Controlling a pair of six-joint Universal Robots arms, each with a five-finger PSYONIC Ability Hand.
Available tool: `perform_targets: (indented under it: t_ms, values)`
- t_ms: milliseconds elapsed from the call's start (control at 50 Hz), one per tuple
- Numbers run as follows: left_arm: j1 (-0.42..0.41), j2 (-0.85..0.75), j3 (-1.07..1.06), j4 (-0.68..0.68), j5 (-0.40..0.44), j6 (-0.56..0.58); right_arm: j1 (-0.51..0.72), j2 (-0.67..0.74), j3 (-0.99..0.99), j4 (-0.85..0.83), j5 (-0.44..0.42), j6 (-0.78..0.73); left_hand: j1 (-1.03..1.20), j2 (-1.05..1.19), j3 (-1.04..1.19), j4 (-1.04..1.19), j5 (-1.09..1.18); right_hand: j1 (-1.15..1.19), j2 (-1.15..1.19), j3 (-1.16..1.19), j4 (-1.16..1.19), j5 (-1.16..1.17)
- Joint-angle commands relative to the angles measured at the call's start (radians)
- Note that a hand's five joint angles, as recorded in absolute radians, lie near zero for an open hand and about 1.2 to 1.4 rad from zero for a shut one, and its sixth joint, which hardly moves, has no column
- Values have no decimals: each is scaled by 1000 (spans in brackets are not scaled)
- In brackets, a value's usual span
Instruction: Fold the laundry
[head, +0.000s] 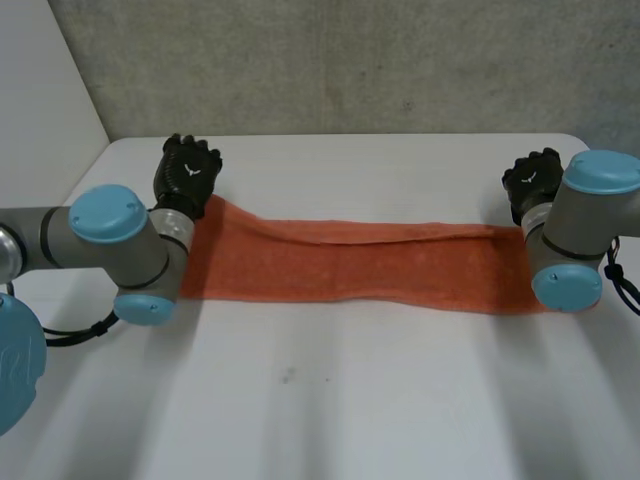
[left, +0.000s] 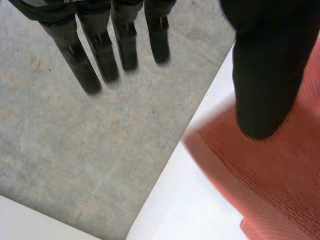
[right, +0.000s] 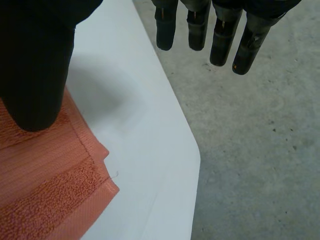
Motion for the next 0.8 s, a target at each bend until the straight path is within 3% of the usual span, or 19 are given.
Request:
perform_targets:
  t_ms: [20, 160, 300, 400, 460, 620, 680, 780, 800]
  values:
    - [-27, 50, -99, 16, 4, -3, -13, -58, 79, 5, 22, 163, -133, -157, -177, -161, -166, -32, -49, -40, -58, -65]
    - [-27, 167, -235, 16, -5, -9, -20, -248, 280, 34, -3, 309, -133, -157, -177, -161, -166, -32, -49, -40, -58, -65]
    - [-21, 290, -396, 13, -13, -18, -139, -432, 513, 103, -142, 355, -133, -157, -177, -161, -166, -32, -49, -40, -58, -65]
    - [-18, 372, -503, 10, -13, -26, -213, -498, 640, 157, -249, 348, -133, -157, -177, -161, -166, -32, -49, -40, -58, -65]
    - [-18, 406, -551, 10, -12, -50, -224, -500, 656, 163, -264, 346, -133, -157, -177, -161, -166, -32, -49, -40, -58, -65]
    - [-20, 448, -622, 13, -13, -241, -306, -466, 722, 100, -405, 342, -133, -157, -177, -161, -166, 323, 307, 316, 298, 291]
    - [-21, 455, -622, 13, -12, -270, -308, -431, 717, 57, -416, 342, -133, -157, -177, -161, -166, 421, 405, 414, 395, 389]
    - [-23, 465, -623, 13, -12, -271, -310, -406, 716, -12, -417, 342, -133, -157, -177, -161, -166, 887, 871, 880, 862, 855]
    - [-21, 465, -623, 13, -12, -271, -311, -403, 716, -30, -416, 342, -133, -157, -177, -161, -166, 1112, 1096, 1105, 1086, 1080]
